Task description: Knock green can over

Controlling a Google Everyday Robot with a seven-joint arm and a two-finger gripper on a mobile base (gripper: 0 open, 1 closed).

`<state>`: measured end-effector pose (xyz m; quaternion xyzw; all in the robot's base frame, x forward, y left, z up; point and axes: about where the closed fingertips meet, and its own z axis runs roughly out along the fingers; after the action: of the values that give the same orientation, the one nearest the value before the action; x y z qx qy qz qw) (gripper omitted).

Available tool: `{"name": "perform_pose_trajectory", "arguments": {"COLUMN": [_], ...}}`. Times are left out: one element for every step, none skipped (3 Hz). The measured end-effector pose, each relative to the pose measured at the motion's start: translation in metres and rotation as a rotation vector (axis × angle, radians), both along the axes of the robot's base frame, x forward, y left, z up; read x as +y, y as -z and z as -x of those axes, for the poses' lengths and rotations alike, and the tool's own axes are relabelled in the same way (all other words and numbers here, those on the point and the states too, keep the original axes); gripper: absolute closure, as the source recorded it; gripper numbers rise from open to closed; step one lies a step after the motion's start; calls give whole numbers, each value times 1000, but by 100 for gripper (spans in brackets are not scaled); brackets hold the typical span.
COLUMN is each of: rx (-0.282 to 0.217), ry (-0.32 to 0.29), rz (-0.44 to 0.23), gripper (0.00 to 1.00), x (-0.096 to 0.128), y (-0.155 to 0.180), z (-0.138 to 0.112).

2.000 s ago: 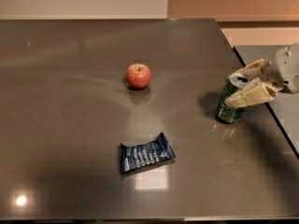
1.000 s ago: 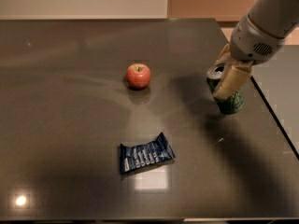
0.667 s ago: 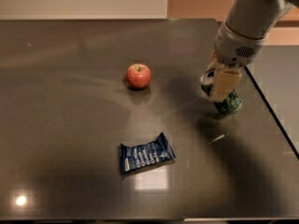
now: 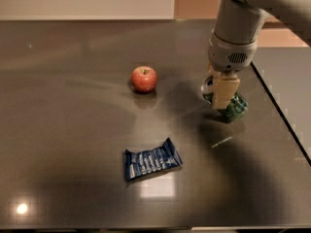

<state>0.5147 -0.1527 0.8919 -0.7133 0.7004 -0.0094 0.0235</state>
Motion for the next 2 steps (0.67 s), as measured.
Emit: {"name": "perform_pose_trajectory", "arguments": {"rx": [12,28], "ry": [-22,-41], "rz": [18,26], "gripper": [16,0], "x": [4,7], "y": [4,9], "z": [0,0]}}
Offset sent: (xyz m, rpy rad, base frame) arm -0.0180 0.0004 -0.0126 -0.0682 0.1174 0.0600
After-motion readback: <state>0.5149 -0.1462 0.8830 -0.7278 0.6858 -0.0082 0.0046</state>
